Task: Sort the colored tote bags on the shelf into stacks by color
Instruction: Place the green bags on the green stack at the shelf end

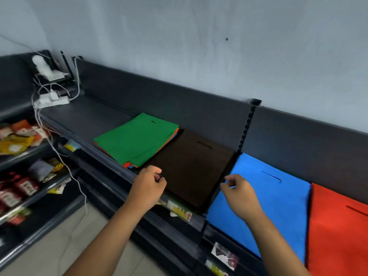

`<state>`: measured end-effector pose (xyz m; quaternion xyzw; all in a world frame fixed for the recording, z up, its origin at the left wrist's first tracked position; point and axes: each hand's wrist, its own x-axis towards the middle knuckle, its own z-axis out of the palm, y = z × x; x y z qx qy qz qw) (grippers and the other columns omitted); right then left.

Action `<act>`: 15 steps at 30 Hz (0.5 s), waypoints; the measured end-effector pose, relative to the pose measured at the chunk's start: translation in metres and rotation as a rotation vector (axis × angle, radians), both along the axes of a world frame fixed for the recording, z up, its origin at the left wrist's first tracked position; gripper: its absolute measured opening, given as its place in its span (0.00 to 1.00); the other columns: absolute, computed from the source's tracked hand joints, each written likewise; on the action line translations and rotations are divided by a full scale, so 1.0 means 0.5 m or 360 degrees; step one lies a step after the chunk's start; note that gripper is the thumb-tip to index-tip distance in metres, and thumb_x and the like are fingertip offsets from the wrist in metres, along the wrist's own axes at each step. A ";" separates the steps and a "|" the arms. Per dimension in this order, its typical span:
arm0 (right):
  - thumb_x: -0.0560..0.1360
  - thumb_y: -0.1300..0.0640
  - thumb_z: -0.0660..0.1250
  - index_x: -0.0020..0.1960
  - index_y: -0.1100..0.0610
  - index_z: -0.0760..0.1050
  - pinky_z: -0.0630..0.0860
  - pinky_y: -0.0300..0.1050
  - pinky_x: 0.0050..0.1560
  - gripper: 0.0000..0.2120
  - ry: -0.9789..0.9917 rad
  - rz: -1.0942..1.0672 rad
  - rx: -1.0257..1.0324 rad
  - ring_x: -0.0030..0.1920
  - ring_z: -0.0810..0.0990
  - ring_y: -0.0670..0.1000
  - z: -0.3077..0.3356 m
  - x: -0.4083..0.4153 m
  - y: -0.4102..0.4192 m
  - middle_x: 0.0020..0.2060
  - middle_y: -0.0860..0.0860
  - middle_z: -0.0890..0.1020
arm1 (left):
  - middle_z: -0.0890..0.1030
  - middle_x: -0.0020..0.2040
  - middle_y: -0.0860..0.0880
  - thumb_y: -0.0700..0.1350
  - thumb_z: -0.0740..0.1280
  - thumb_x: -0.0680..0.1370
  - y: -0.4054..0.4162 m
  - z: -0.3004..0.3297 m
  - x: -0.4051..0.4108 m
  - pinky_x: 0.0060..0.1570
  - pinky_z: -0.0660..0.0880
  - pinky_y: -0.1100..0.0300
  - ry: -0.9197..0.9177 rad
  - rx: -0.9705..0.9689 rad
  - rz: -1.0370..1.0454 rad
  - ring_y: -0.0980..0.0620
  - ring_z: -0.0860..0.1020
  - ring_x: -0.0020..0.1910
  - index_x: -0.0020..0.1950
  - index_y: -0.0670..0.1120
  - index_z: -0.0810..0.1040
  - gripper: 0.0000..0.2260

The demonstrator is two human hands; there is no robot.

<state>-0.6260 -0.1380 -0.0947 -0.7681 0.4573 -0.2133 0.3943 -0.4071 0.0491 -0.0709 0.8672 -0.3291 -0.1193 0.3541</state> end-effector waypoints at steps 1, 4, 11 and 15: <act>0.80 0.53 0.70 0.62 0.52 0.77 0.74 0.45 0.43 0.11 -0.0012 0.0021 0.0017 0.45 0.82 0.55 0.003 0.042 0.017 0.52 0.52 0.81 | 0.78 0.56 0.50 0.47 0.68 0.82 0.021 0.003 0.037 0.47 0.73 0.60 0.0002 -0.0015 0.0009 0.56 0.78 0.49 0.69 0.47 0.76 0.15; 0.81 0.51 0.69 0.63 0.50 0.76 0.73 0.44 0.45 0.11 -0.0010 0.0080 0.0006 0.47 0.81 0.52 0.011 0.158 0.061 0.53 0.51 0.79 | 0.79 0.57 0.51 0.46 0.67 0.83 0.080 0.018 0.147 0.51 0.72 0.61 -0.0018 -0.0031 0.0022 0.55 0.78 0.53 0.70 0.45 0.76 0.16; 0.81 0.53 0.70 0.64 0.53 0.78 0.77 0.48 0.55 0.13 -0.0007 0.0018 0.0000 0.53 0.80 0.50 0.017 0.346 0.123 0.52 0.48 0.80 | 0.78 0.57 0.52 0.46 0.67 0.83 0.169 0.020 0.358 0.49 0.72 0.61 -0.0007 0.0015 0.0015 0.57 0.77 0.52 0.70 0.46 0.75 0.15; 0.81 0.51 0.70 0.65 0.52 0.78 0.75 0.45 0.49 0.13 0.0061 0.0005 0.0019 0.51 0.80 0.48 0.014 0.400 0.113 0.53 0.48 0.80 | 0.78 0.57 0.53 0.46 0.66 0.83 0.165 0.006 0.436 0.47 0.71 0.63 0.0036 0.0024 0.0007 0.59 0.76 0.50 0.69 0.47 0.75 0.15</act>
